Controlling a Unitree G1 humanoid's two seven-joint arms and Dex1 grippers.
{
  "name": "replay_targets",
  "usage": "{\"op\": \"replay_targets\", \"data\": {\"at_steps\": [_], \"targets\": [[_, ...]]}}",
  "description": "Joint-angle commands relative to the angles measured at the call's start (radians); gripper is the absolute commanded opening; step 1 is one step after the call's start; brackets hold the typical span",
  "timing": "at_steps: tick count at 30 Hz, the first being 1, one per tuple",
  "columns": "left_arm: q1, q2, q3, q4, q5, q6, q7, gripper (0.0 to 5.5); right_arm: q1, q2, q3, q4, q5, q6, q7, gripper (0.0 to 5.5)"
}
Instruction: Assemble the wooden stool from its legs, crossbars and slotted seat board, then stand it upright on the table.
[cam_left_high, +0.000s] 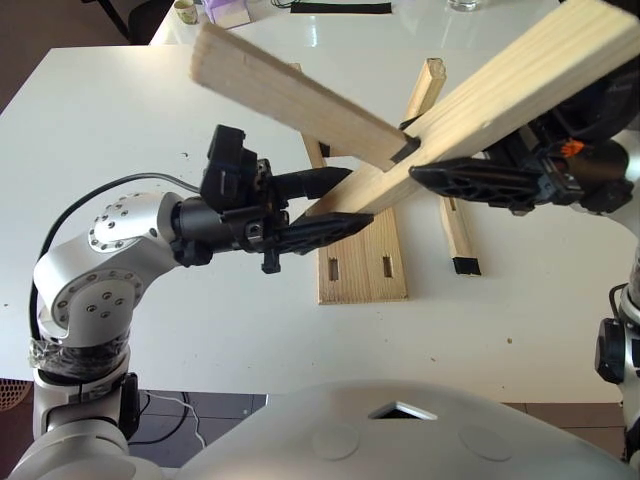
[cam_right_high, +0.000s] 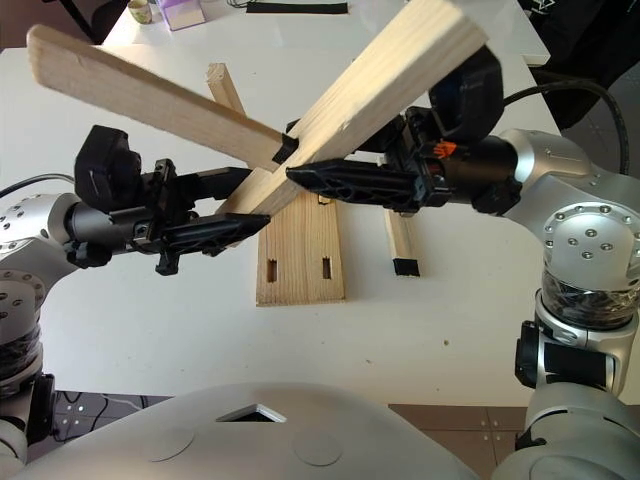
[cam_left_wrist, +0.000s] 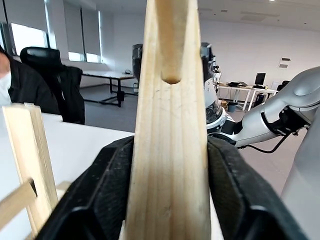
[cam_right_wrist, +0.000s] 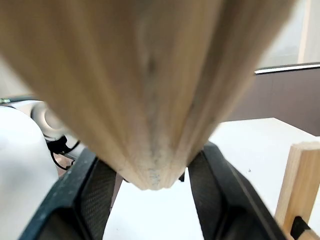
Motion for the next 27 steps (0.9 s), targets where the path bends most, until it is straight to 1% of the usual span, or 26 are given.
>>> {"op": "replay_targets", "data": {"at_steps": [1,3,7,10,11,15,17,22,27], "targets": [[0.028,0.018,0.022,0.059,0.115,-0.024,0.040,3.26,-0.049,0.023,-0.017,0.040,-0.031,-0.030,-0.028,2.04],[0.067,0.035,0.044,0.072,0.165,-0.045,0.029,3.45,-0.069,0.023,-0.045,0.067,-0.018,-0.029,-0.047,2.04],[0.205,0.083,0.093,0.078,0.262,-0.104,-0.062,3.45,-0.062,-0.024,-0.088,0.072,-0.039,-0.025,-0.030,2.04],[0.231,0.083,0.097,0.130,0.333,-0.144,-0.082,3.45,-0.016,-0.080,-0.097,0.064,-0.091,-0.027,0.019,2.04],[0.228,0.076,0.094,0.143,0.351,-0.156,-0.081,3.45,0.007,-0.099,-0.086,0.058,-0.124,-0.035,0.048,2.04],[0.204,0.043,0.057,0.171,0.410,-0.183,-0.062,3.45,0.115,-0.182,0.020,0.039,-0.341,-0.136,0.197,2.04],[0.205,0.035,0.044,0.172,0.429,-0.193,-0.065,3.45,0.146,-0.201,0.053,0.055,-0.417,-0.185,0.253,2.04],[0.195,0.022,0.034,0.183,0.464,-0.197,-0.065,3.45,0.166,-0.210,0.067,0.073,-0.473,-0.220,0.322,2.04],[0.190,0.022,0.060,0.205,0.475,-0.197,-0.054,3.45,0.199,-0.225,0.100,0.100,-0.585,-0.293,0.365,2.04]]}}
